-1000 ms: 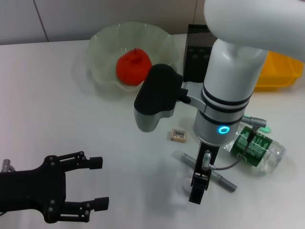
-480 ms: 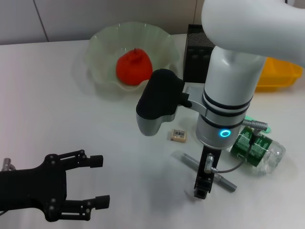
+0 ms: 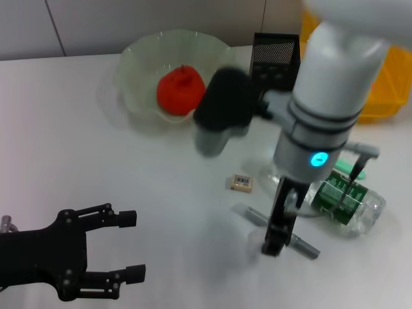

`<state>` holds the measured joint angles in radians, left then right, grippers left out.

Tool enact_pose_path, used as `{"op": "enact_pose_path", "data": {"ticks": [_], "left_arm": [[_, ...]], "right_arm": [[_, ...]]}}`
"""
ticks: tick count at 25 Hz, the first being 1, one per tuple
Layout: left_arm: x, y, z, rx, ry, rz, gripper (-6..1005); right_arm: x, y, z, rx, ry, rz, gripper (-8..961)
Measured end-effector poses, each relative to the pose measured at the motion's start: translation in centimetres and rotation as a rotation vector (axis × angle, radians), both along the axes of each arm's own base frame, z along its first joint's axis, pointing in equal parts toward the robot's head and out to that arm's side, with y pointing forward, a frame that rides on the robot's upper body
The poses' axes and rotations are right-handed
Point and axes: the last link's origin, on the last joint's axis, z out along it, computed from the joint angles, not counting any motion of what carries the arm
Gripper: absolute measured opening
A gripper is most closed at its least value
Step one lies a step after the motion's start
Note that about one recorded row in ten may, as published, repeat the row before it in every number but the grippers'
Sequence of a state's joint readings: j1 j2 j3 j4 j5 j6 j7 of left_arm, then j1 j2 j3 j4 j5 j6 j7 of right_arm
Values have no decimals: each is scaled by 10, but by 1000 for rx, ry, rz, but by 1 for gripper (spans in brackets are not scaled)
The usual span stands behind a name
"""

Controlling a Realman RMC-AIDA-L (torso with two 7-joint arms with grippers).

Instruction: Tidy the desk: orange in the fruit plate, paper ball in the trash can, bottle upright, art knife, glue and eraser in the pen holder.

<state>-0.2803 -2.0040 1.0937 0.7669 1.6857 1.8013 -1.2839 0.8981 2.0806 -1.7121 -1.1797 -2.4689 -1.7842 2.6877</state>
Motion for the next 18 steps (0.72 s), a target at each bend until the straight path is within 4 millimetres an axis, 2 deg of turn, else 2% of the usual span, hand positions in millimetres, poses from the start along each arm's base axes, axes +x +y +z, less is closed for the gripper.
{"op": "enact_pose_path", "data": {"ticks": [3,4,5,8,9,10,12,13,14,18], "left_arm": [[0,0,0,0,0,1,824],[-1,0,1,1,0,1,824],[-1,0,1,1,1,1,823],[-1,0,1,3,1,2,822],[-1,0,1,3,1,2,821],[-1,0,1,3,1,2,821],[0,1,1,5,0,2,820],[0,1,1,5,0,2,820],[0,2,2,8,-3,2,819],[1,3,2,7,-5,5,817]], "right_arm": [[-7,6,29,60,30,0,345],[-8,12,55,137,36,7,345],[-8,12,55,137,36,7,345],[-2,21,91,269,37,6,345],[7,25,112,348,35,-6,345],[7,25,112,348,35,-6,345],[23,32,136,450,32,-31,346],[23,32,136,450,32,-31,346],[33,37,148,510,35,-43,346],[49,45,160,598,16,-37,345]]}}
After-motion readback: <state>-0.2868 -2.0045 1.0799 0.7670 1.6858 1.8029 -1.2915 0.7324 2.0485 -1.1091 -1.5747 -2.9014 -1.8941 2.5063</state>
